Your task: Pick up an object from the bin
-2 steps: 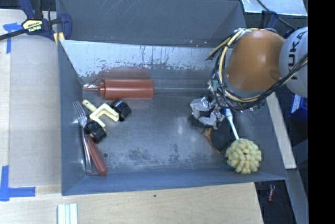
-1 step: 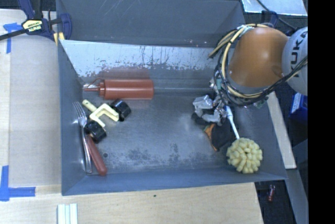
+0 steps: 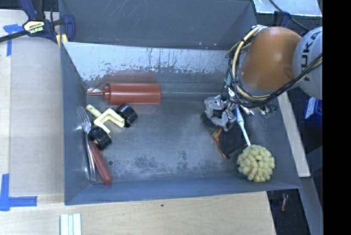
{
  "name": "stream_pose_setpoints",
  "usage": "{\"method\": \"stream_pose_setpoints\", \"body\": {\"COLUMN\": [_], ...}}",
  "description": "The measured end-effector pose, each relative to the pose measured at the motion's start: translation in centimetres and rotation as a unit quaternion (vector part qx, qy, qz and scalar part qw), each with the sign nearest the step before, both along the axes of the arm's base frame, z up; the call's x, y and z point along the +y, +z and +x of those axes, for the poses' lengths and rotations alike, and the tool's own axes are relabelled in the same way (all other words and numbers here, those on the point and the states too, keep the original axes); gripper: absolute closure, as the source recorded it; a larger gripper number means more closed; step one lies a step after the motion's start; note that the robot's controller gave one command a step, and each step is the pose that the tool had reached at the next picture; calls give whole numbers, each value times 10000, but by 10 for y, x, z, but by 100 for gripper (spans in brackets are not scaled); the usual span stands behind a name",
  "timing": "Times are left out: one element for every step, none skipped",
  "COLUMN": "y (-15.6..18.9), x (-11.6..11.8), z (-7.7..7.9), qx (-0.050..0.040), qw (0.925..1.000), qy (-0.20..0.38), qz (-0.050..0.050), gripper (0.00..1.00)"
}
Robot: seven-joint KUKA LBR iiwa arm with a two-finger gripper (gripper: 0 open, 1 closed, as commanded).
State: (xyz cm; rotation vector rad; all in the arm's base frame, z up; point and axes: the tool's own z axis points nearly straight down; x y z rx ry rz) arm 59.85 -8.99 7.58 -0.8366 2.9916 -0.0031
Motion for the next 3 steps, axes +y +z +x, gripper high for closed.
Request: {"method": "stream_pose_setpoints", "body": {"y": [-4, -5, -4], "x": [-5, -25, -30], "z": [2, 11, 7], "qx": [-25, -27, -47], "qw": [9961, 9976, 9965], "qy": [877, 698, 829], "qz": [-15, 7, 33], "gripper": [100, 100, 100]}}
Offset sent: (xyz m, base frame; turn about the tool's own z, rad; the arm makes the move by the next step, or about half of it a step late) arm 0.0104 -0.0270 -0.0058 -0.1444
